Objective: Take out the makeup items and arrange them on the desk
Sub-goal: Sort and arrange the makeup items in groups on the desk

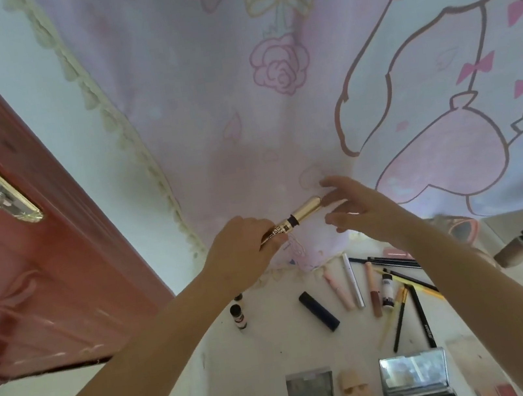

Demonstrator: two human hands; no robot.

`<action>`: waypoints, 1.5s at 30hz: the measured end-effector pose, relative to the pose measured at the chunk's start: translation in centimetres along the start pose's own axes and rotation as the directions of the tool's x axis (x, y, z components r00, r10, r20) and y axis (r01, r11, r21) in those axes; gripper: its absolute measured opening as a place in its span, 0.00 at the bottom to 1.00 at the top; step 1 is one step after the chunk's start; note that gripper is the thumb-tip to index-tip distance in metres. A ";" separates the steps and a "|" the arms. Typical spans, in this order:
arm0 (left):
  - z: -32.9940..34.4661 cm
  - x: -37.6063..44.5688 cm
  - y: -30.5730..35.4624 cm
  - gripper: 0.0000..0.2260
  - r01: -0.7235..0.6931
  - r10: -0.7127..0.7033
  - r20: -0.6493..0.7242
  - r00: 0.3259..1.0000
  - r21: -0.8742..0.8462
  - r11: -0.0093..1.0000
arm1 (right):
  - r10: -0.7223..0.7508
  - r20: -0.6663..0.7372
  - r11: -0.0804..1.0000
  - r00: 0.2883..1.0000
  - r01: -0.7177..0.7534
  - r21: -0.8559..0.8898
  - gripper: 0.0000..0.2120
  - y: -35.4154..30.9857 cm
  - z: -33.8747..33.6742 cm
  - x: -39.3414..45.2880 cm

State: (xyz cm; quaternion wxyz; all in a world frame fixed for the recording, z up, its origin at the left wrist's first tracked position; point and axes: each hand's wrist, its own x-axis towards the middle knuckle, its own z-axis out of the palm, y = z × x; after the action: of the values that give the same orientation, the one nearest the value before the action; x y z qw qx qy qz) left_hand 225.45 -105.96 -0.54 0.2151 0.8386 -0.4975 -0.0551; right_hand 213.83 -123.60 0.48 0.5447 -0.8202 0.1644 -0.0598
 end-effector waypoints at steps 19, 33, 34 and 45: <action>19.2 5.9 10.4 0.16 0.573 -0.274 0.632 0.725 -0.333 0.749 | 0.610 -0.201 0.478 0.766 -0.559 -0.677 0.17 20.4 -5.4 -12.2; 29.0 15.3 20.4 0.15 0.629 -0.459 0.544 0.703 -0.172 0.759 | 0.452 0.012 0.629 0.892 -0.309 -0.714 0.18 25.2 -9.5 -13.0; 29.4 15.5 20.5 0.17 0.635 -0.473 0.537 0.698 -0.158 0.757 | 0.445 0.026 0.642 0.895 -0.299 -0.706 0.18 25.4 -9.8 -13.1; 26.8 10.6 17.2 0.09 0.543 -0.463 0.414 0.784 -0.094 0.834 | 0.261 0.088 0.757 0.961 -0.147 -0.637 0.14 24.8 -11.8 -11.3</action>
State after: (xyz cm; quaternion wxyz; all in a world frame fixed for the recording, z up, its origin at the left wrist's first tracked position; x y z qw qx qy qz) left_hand 208.57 -130.31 -16.27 0.1800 0.8875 -0.2773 -0.3211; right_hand 194.84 -138.82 -16.55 0.2573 -0.9330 0.2160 0.1288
